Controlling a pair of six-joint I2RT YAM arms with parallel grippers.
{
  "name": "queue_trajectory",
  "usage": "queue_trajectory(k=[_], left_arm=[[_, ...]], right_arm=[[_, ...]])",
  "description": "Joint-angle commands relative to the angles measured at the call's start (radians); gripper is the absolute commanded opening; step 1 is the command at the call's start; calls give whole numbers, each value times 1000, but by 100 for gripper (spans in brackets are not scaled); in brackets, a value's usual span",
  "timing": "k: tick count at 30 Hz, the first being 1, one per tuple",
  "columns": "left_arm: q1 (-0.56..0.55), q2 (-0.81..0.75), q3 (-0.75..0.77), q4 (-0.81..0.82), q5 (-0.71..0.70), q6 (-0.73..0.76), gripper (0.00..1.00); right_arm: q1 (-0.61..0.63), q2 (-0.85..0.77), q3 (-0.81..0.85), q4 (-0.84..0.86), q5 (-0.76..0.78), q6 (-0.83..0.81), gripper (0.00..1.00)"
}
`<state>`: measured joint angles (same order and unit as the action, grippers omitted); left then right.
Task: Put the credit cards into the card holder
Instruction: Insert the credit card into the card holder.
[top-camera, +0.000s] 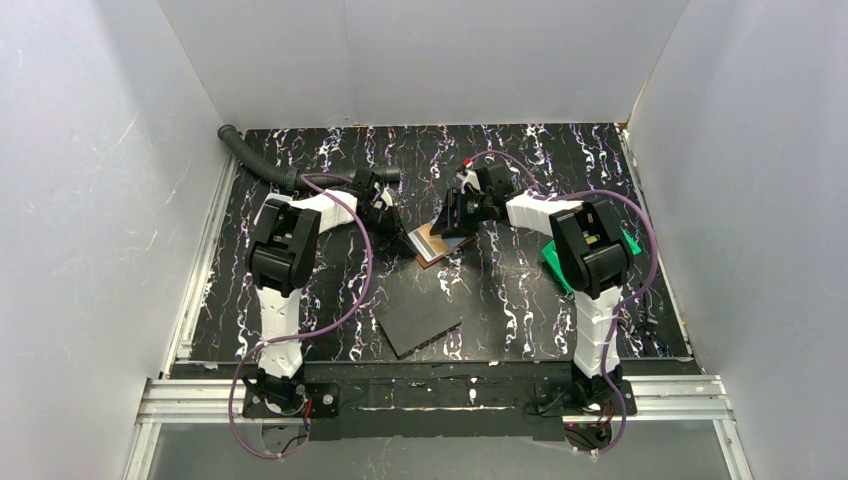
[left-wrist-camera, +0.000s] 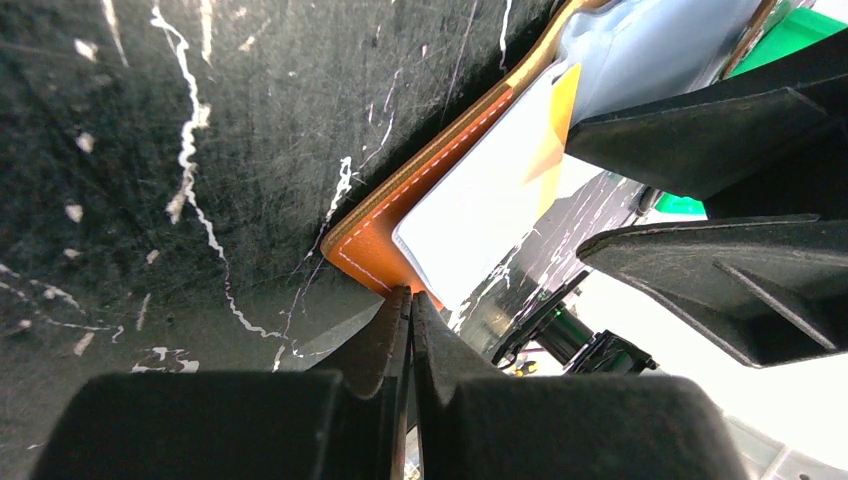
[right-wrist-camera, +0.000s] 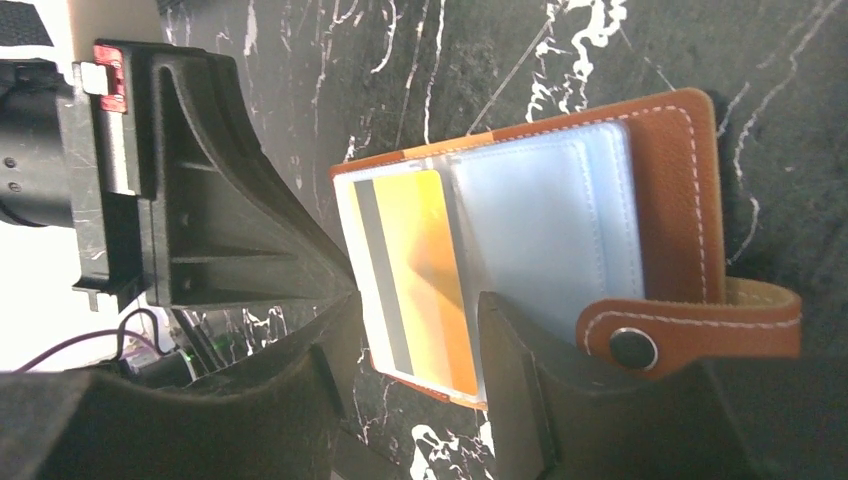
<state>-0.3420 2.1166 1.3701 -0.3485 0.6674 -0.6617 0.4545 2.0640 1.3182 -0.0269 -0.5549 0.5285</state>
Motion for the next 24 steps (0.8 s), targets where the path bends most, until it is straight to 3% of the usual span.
queue_trajectory(k=[1, 10, 16, 21, 24], left_arm=[[-1, 17, 16, -43, -44, 22, 0], [0, 15, 17, -42, -41, 21, 0], [-1, 11, 16, -43, -41, 23, 0], [0, -32, 6, -55, -47, 35, 21], [1, -96, -16, -63, -71, 56, 28]], right_arm=[[27, 5, 18, 62, -51, 7, 54], [75, 17, 83, -60, -13, -101, 49], [74, 7, 95, -92, 37, -117, 51], [49, -21, 195, -245, 155, -169, 60], [38, -35, 310, -414, 235, -222, 67]])
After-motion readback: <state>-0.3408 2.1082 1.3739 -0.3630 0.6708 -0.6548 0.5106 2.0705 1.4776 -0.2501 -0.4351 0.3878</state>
